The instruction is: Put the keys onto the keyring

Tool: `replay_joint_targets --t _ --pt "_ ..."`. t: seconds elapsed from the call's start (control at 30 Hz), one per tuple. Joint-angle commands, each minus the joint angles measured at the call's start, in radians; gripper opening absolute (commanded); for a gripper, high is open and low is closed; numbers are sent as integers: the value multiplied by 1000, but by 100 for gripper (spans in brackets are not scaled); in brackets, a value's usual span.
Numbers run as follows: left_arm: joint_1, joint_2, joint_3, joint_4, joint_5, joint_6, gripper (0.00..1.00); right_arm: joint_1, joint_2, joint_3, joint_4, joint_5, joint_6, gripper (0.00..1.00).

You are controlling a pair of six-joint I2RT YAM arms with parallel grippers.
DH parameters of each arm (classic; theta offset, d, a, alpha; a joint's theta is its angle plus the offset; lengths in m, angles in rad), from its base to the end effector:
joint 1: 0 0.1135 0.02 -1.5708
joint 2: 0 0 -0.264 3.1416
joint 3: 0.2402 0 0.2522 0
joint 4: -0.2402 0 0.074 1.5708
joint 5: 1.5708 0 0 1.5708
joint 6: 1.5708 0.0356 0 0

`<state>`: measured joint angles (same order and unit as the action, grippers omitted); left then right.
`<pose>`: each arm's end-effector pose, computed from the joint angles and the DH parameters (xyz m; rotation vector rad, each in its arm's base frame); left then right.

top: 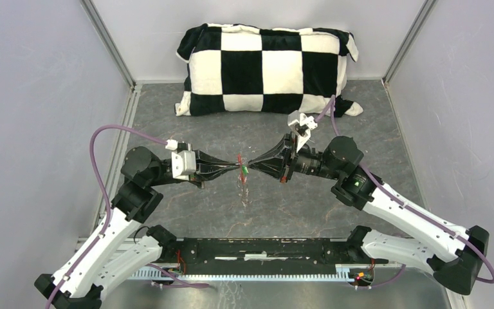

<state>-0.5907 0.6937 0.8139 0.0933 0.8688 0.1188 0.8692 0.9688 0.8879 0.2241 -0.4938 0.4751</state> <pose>0.1076 -0.1049 0.3918 1.1590 0.9643 -0.9683 0.1315 0.1818 0.3861 -0.7472 1.4345 1.4228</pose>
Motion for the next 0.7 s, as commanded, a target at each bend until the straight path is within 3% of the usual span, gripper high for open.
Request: replay_joint_targets --t 0.0,0.3,0.47,0.53,0.67 --pt "0 -2 0 83 22 -39 2 -3 29 9 -1 -55 20 0" --pt "-1 4 -1 80 47 -10 2 -3 95 92 -104 -137 -8 0" --pt "0 0 -1 54 58 5 2 -8 95 176 -212 -105 -97 25" --pt "-1 -1 0 37 64 17 2 -12 85 197 -222 -90 -135 39" --pt "-1 -8 2 5 73 41 2 -12 40 156 -175 -86 -203 47"
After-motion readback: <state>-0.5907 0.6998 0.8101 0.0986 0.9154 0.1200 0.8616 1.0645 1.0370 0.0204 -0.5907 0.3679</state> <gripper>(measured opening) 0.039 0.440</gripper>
